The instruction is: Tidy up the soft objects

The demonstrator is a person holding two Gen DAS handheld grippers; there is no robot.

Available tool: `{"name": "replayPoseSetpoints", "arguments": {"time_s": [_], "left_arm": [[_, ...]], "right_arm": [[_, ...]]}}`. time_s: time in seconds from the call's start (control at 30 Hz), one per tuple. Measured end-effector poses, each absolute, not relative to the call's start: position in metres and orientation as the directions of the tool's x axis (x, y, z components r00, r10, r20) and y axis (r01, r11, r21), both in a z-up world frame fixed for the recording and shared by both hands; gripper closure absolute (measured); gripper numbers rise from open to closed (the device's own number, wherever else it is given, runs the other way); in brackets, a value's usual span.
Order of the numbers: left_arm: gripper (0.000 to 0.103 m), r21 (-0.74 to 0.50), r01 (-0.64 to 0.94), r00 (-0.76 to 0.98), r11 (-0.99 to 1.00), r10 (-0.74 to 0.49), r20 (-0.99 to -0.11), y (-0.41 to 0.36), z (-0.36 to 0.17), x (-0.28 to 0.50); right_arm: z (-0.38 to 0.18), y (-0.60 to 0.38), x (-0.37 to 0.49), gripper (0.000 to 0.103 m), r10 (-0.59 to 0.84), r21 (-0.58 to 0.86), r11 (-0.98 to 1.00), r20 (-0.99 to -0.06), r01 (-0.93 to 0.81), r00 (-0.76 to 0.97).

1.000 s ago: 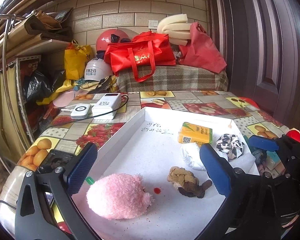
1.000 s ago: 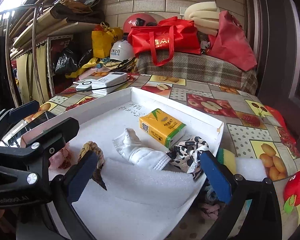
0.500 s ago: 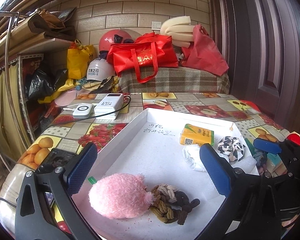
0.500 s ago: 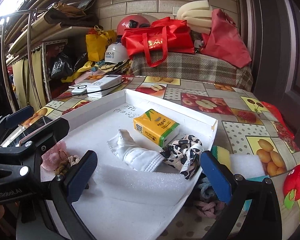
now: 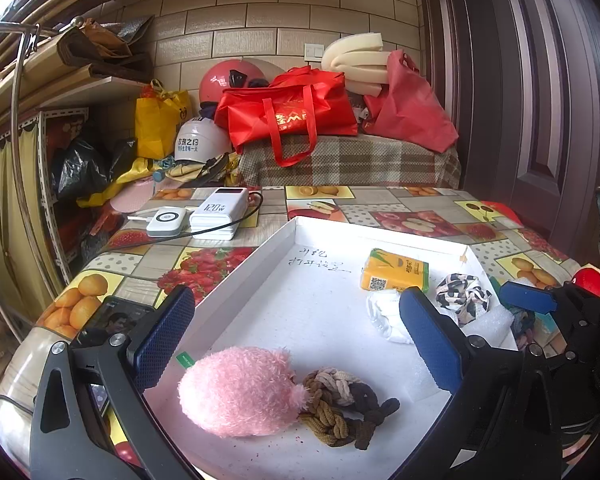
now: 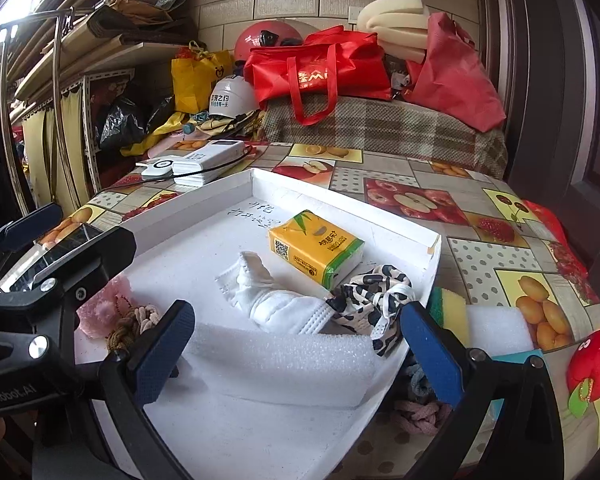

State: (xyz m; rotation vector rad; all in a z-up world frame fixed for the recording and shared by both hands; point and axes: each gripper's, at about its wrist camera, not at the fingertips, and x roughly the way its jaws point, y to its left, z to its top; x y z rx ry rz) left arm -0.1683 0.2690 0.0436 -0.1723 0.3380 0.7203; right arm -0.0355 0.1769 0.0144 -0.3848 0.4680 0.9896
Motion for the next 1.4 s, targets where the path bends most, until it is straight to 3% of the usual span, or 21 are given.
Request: {"name": "replayPoseSetpoints", "arguments": {"time_s": [0.3, 0.87, 1.07, 1.2, 1.4], "left_arm": [[0.000, -0.044, -0.675, 0.701, 0.737, 0.621, -0.351, 0.271, 0.045, -0.172], [0.000, -0.075, -0.674, 0.712, 0.735, 0.618, -0.334, 0.273, 0.050, -0.176], [0.000, -0.045, -0.629, 0.752, 0.776, 0.592, -0.292, 0.260, 0.052, -0.178], [0.000, -0.070, -0.530, 0.818, 0.845, 0.487, -0.305, 0.237, 0.052, -0.168], [0.000, -0.044, -0.347, 0.861, 0.937, 0.300, -0.411, 0.163, 0.047, -0.120]], "right_arm": [[0.013, 0.178, -0.031, 0.000, 0.708, -0.038, 0.504, -0.554, -0.863, 0.438], [0.020, 0.144, -0.025, 0.000, 0.741, 0.042, 0.541, -0.495, -0.840, 0.453], [0.035, 0.090, -0.012, 0.000, 0.758, 0.054, 0.590, -0.381, -0.805, 0.530], [0.045, 0.017, 0.036, 0.000, 0.753, 0.153, 0.640, -0.324, -0.753, 0.573], [0.036, -0.064, 0.101, 0.000, 0.557, 0.095, 0.802, -0.475, -0.589, 0.682]]}}
